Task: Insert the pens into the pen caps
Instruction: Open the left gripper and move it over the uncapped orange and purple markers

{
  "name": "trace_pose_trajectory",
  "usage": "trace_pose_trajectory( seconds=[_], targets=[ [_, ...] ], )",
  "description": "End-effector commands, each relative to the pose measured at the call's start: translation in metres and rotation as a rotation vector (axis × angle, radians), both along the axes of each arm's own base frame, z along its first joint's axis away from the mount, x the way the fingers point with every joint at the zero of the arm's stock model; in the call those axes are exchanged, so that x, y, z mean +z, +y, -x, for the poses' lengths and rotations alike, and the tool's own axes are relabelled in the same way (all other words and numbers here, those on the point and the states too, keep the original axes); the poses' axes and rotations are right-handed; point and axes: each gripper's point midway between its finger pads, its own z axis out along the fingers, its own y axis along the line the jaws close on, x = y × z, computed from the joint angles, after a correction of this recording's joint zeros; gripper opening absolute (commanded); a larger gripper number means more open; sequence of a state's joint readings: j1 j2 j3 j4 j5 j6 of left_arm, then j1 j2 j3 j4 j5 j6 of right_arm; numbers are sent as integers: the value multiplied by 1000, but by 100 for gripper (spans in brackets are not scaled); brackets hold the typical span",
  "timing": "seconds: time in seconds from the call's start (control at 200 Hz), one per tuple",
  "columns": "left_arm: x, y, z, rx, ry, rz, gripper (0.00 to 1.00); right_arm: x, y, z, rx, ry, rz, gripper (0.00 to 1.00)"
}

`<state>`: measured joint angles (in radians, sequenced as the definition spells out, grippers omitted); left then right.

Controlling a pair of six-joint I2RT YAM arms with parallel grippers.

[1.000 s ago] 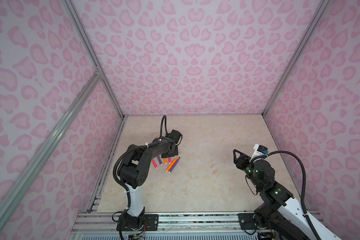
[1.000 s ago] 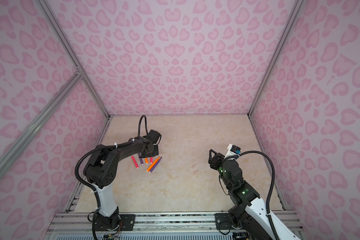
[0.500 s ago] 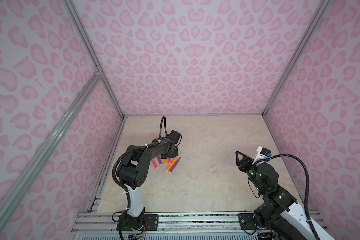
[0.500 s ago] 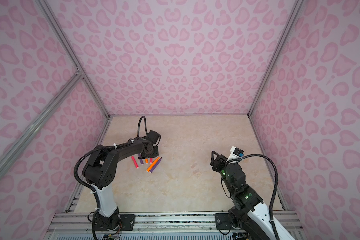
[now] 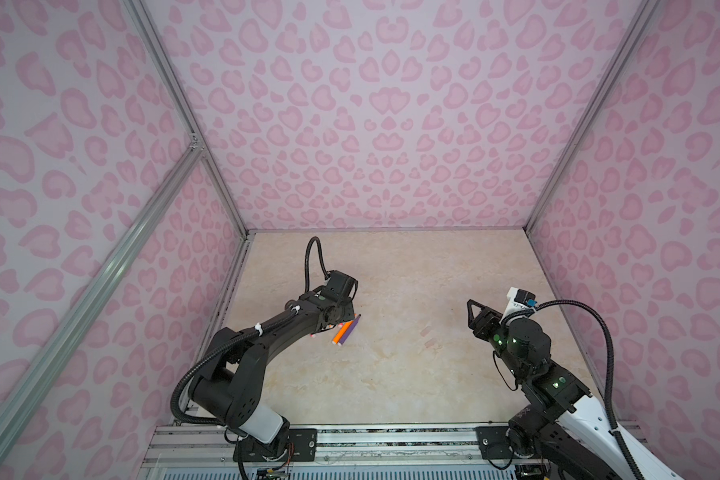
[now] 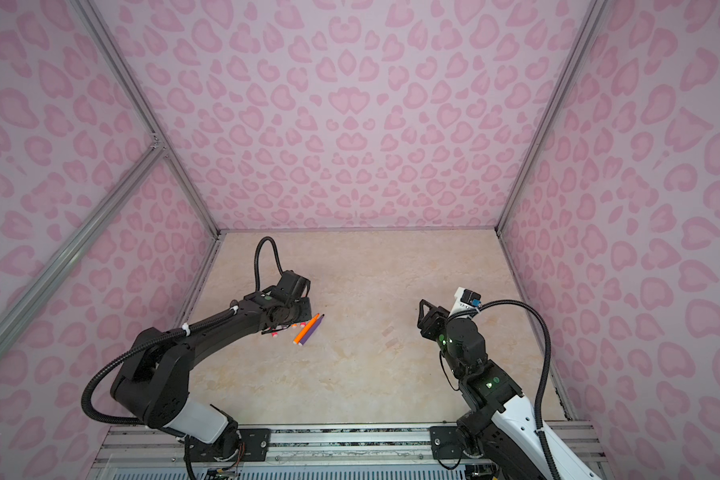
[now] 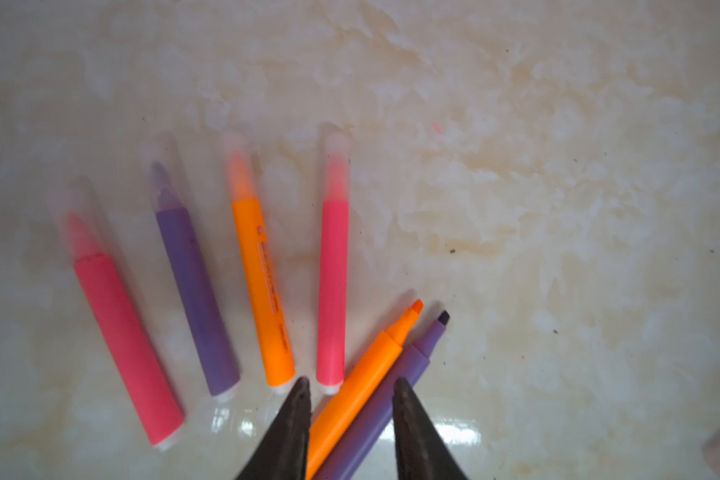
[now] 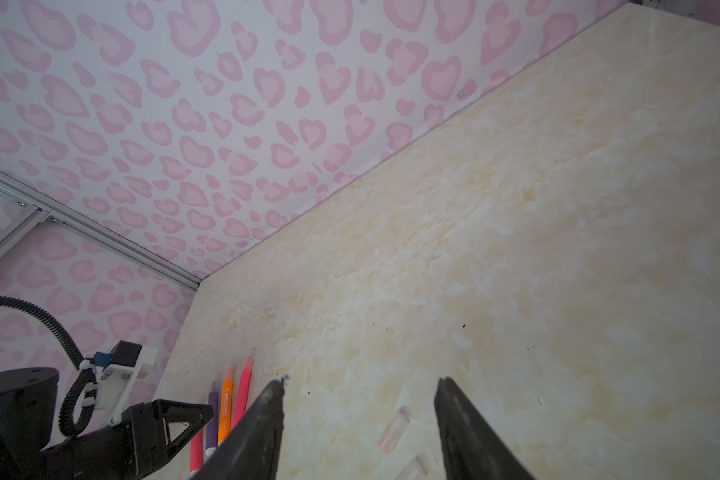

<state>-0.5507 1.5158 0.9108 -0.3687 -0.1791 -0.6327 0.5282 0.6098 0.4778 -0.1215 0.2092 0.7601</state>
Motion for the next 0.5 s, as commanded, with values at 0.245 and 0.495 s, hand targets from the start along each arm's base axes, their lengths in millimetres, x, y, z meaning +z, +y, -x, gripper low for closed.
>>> trace_pose_trajectory(
  seconds=[0.245, 0.495],
  targets=[
    [6, -34, 45, -163, -61, 47, 41, -35, -4, -41, -73, 164, 219, 58],
    [0, -31, 45, -148, -29, 14, 40, -56, -9, -72, -83, 249, 241, 54]
  ],
)
